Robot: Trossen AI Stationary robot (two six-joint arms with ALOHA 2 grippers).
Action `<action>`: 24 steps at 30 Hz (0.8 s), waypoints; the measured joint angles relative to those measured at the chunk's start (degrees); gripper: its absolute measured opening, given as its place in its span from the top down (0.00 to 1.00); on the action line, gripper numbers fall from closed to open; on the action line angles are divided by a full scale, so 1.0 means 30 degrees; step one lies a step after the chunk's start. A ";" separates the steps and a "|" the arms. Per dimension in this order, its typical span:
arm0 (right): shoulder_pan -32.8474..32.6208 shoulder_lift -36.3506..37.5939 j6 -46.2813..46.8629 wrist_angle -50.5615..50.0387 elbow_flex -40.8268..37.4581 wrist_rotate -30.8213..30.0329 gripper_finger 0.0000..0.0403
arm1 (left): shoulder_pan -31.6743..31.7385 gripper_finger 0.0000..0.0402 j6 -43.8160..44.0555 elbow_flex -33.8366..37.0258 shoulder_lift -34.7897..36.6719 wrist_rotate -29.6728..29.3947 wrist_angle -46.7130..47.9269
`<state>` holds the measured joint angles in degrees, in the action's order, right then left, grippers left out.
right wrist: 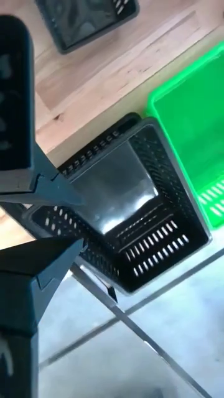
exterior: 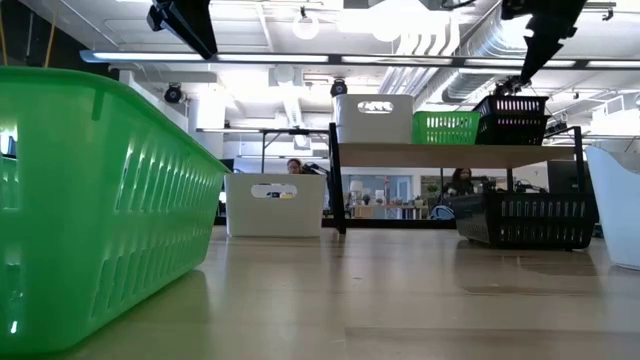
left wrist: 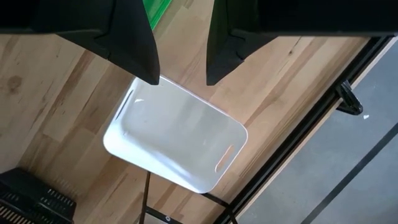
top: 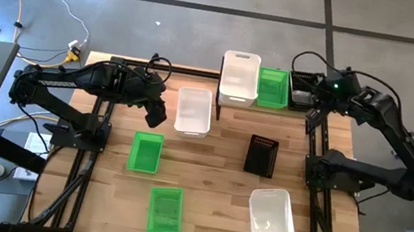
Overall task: Stack baskets on shelf by color
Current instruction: Stack the left black bin on top of the black bin
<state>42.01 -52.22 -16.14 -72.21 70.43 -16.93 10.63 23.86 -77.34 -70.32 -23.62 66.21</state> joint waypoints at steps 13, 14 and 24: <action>-0.0004 -0.2852 0.0932 -0.0974 -0.0015 -0.0641 0.81 | 0.0000 0.70 -0.0168 0.0000 0.0000 -0.0044 0.0003; -0.0011 -0.2980 0.0945 -0.0983 -0.0015 -0.0611 0.81 | 0.0000 0.70 -0.0161 0.0000 0.0000 -0.0037 -0.0004; -0.0011 -0.3337 0.1071 -0.0555 0.0000 -0.0730 0.81 | 0.0000 0.70 -0.0146 0.0000 0.0000 -0.0036 -0.0004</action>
<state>41.98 -62.23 -12.93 -73.87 70.43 -19.12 10.63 23.42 -77.34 -70.32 -23.73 66.19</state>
